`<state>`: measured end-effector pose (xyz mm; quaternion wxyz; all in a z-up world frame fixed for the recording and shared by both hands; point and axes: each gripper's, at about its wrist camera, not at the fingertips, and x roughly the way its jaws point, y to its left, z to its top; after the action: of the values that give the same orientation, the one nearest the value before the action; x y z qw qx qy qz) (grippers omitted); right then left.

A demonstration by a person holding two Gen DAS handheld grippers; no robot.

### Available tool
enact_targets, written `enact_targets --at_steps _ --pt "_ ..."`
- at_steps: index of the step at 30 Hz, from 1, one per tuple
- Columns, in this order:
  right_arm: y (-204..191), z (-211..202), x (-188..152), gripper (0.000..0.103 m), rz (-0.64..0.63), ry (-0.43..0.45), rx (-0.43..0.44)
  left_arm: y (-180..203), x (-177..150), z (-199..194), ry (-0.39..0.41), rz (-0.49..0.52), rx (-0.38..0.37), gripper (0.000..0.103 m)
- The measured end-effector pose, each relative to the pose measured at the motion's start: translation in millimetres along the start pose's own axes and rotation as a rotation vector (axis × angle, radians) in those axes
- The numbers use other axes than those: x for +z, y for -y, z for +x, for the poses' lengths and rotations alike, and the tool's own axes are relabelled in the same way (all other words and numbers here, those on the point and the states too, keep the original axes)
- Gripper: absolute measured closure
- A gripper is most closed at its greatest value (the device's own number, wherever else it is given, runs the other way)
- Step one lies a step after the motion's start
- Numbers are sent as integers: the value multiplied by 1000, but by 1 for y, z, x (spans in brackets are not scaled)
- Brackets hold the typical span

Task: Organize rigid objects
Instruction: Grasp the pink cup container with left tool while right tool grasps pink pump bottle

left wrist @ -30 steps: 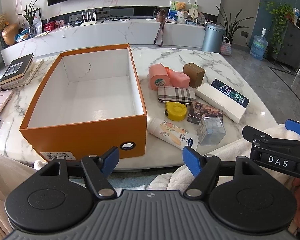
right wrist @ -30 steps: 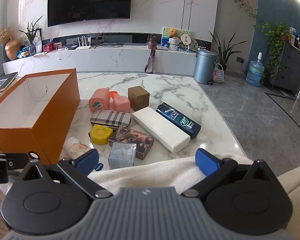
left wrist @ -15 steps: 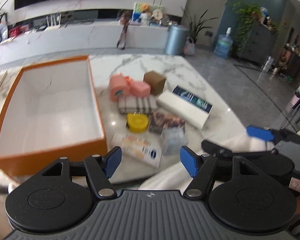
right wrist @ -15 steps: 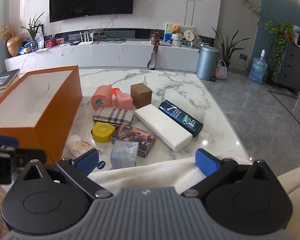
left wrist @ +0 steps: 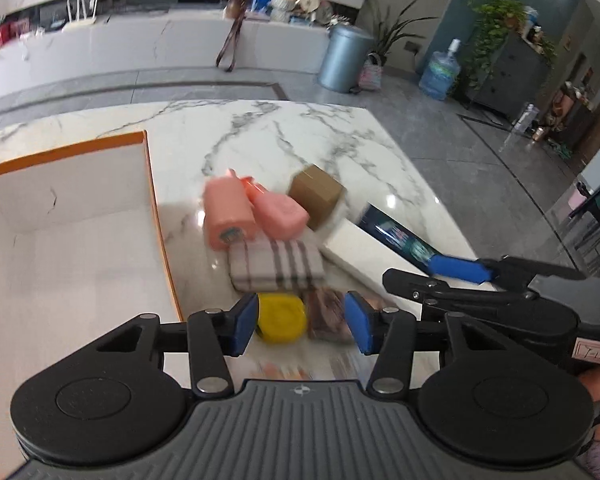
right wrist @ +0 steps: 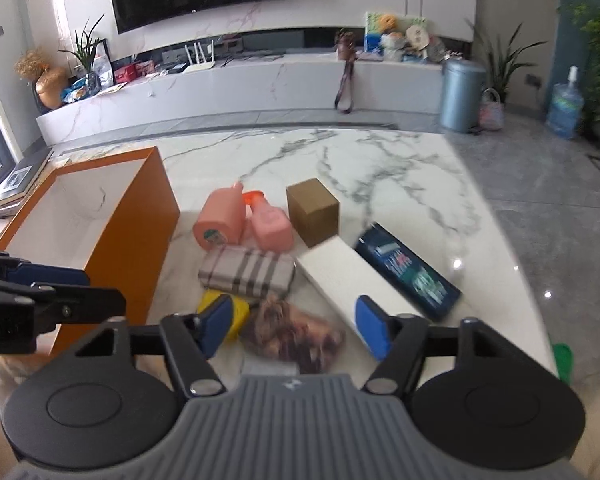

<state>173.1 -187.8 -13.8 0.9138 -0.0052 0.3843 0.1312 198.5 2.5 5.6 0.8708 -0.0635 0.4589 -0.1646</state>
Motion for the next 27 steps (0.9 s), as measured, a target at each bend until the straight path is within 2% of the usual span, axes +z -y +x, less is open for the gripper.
enact_targets --at_steps 2,6,11,14,21,24,25,27 --pt "4 26 19 54 32 -26 64 -11 22 19 -39 -34 0 44" --pt "-2 78 48 58 15 -45 107 -22 64 58 -102 -38 46 44" --pt "-9 135 67 64 -31 -84 127 -33 96 111 -240 -84 92 45" --pt "-4 157 73 67 -16 -113 158 -35 108 134 -304 -77 145 44" --pt "-4 196 91 69 -99 -148 193 -46 130 178 -432 -69 223 44" --pt "0 217 98 74 -85 -187 241 -53 136 192 -473 -84 234 44" --pt "-1 220 98 80 -94 -189 251 -54 137 195 -480 -86 235 44" --pt "-4 223 99 84 -123 -177 248 -57 138 201 -495 -98 234 43"
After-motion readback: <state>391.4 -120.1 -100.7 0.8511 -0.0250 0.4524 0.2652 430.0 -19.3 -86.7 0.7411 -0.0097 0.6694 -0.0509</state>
